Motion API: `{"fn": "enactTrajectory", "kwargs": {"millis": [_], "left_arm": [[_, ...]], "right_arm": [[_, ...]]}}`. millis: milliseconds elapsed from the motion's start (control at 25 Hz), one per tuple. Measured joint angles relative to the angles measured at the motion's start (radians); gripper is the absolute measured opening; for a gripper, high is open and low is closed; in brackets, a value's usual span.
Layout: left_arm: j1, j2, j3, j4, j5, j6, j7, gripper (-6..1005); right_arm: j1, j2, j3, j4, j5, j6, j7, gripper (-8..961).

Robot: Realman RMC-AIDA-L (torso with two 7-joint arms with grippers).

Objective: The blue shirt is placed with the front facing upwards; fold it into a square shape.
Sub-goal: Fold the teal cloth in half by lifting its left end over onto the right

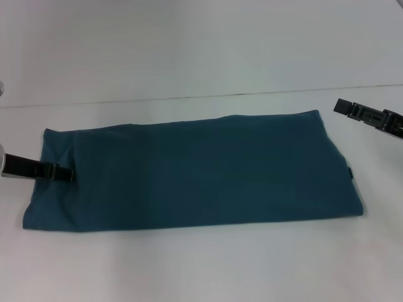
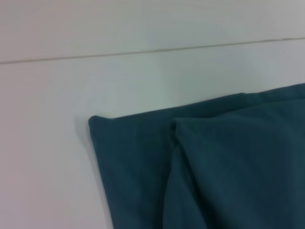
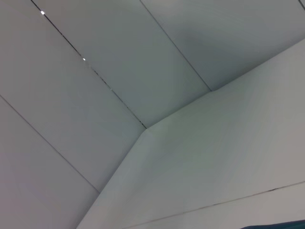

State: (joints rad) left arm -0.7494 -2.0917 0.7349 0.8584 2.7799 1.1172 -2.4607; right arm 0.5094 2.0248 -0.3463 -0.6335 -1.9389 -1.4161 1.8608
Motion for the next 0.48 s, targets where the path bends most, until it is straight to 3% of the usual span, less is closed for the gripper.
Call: {"fn": "enactTrajectory", "kwargs": {"millis": [480], "left_arm": [[0.007,-0.007,0.026,-0.004,0.008,0.023,0.001,689]], "right_arm": [[-0.002,0.000,0.003,0.000,0.000,-0.001,0.000,749]]}}
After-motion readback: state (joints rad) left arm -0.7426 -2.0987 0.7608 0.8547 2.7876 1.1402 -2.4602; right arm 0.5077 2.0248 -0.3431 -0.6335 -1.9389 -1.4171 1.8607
